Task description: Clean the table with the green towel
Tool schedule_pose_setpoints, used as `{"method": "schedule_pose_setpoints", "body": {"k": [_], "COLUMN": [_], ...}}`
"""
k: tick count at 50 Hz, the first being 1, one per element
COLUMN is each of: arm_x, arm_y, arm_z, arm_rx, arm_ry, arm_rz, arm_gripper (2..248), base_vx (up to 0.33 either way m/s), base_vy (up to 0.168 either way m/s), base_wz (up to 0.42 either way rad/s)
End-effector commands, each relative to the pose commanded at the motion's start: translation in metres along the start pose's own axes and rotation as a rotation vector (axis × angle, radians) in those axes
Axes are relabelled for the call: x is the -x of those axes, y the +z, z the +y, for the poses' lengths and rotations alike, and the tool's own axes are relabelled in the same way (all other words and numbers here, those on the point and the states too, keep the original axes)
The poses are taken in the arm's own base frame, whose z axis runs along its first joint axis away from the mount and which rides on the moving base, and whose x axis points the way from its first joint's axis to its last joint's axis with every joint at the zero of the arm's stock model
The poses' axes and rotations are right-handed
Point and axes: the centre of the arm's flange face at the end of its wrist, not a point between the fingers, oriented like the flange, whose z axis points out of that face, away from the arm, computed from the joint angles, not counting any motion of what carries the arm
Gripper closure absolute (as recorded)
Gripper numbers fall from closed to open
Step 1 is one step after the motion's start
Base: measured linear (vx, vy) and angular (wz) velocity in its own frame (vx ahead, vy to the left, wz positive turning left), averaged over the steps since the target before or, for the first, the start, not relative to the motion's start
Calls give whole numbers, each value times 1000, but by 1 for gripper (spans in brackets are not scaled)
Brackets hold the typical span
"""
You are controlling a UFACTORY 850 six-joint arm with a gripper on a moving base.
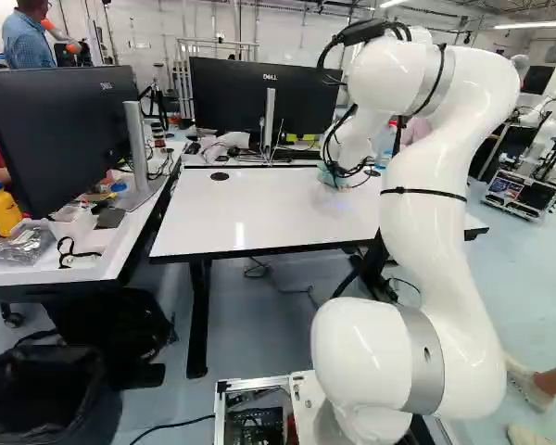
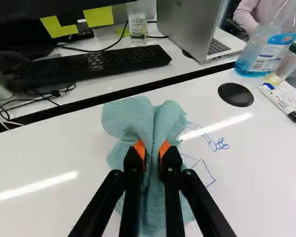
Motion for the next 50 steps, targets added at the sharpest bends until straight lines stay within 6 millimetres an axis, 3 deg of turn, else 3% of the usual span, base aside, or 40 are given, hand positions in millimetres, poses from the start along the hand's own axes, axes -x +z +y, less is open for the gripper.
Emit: {"method": "schedule_pose_setpoints", "body": {"k": [50], "arm_x": [7], "arm_y": [0], "arm_z": [0], "arm_rx": [0], "arm_ry": [0], "arm_rz": [-79], "arm_gripper": [199], "base_vx": [0], "base_vy": [0], "base_wz": [0]}}
